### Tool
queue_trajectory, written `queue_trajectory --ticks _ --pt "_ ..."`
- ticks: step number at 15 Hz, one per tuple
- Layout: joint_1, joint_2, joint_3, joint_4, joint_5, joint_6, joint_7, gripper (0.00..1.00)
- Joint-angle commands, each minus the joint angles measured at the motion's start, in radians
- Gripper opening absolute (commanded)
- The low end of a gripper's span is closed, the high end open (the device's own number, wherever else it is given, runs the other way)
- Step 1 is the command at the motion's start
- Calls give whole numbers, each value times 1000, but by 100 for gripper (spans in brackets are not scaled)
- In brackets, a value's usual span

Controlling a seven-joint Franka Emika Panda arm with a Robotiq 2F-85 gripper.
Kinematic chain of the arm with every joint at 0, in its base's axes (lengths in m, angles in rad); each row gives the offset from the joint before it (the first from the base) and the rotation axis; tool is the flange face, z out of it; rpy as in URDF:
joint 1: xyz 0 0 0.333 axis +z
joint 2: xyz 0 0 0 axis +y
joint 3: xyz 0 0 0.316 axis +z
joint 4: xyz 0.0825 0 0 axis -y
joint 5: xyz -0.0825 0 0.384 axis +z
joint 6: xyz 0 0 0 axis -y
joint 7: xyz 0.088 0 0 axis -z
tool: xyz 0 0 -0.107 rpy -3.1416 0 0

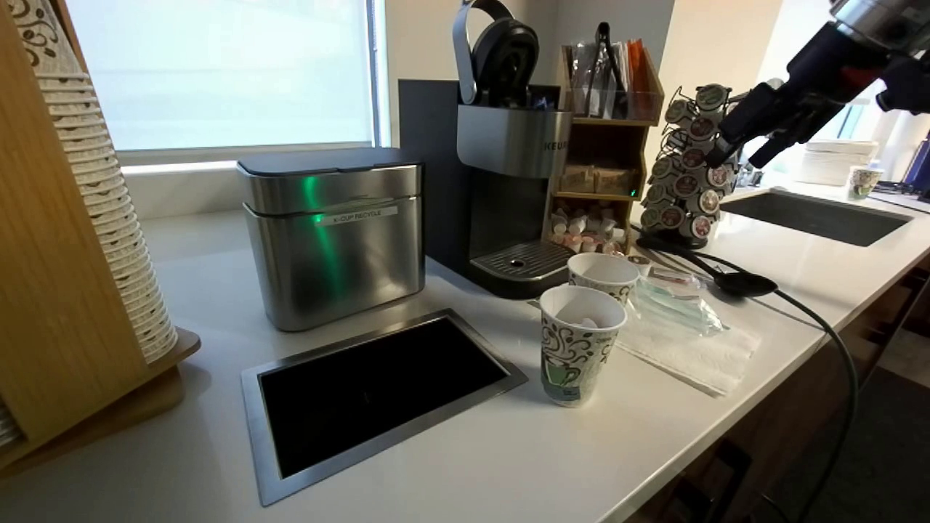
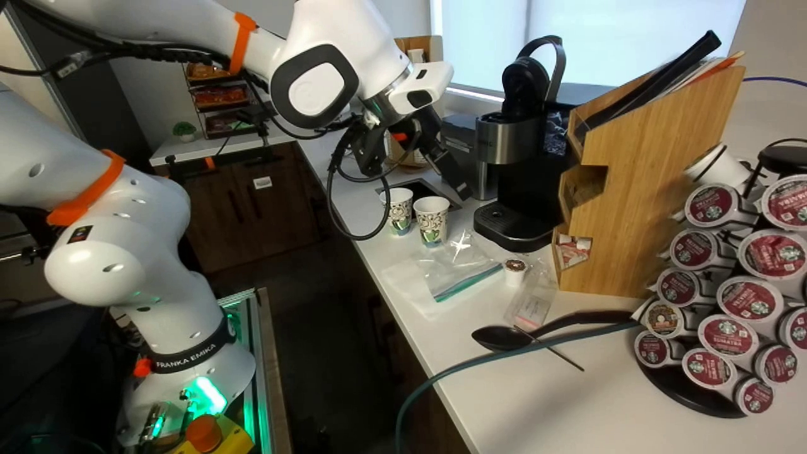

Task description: Remove a cookie from the wooden cupboard

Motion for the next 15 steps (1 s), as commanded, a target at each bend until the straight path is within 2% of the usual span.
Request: queue_trajectory --ticks 1,3,5,8,9,10,11,12,13,14,15 --pt "-69 7 55 -26 -71 100 91 100" --pt "-148 57 108 -21 -134 214 169 100" --pt "-322 130 219 1 -293 347 277 100" --pt "-546 140 335 46 -537 315 509 100" --pt "-625 151 404 83 -583 273 585 100" --pt "-504 129 307 24 -491 320 458 100" --pt "-569 137 349 44 -532 314 508 100" --pt "-602 142 372 58 -547 310 530 100" --pt "-613 146 383 67 -551 308 537 100" --pt "-648 165 430 85 -574 273 569 100" --pt "-654 178 454 93 -574 248 582 100"
